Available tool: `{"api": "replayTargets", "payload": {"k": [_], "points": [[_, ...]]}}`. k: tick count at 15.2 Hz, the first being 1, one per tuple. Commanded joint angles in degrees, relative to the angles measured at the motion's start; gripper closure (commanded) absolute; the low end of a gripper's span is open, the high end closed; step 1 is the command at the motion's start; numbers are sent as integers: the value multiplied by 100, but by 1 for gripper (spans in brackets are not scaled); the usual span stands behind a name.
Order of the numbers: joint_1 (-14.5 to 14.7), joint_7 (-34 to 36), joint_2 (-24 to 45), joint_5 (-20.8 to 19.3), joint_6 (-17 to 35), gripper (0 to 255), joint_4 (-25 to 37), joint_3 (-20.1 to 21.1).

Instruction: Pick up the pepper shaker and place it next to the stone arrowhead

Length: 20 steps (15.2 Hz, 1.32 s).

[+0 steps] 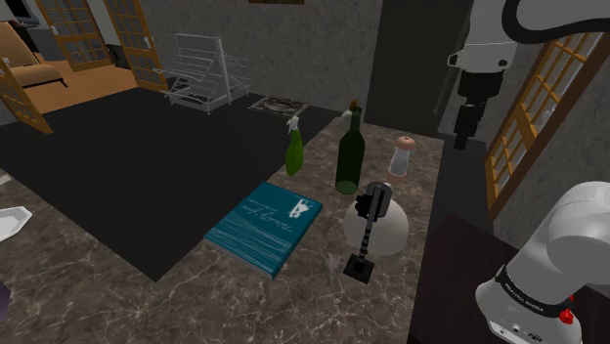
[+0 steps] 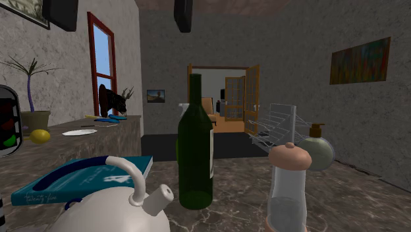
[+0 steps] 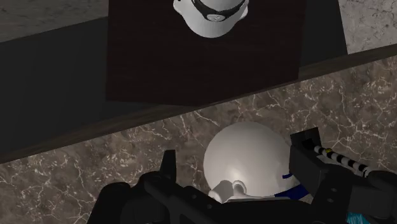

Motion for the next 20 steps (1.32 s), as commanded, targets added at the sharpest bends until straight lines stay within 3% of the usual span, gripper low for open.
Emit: {"api": "replayTargets", "payload": {"k": [1,12,20], "points": [[0,0,0,0,0,0,0,0],[-294,-636,1384,-468,2268,0,-159,-807],[-354,-1186,2790,-360,3719,0,317,-1399]]}}
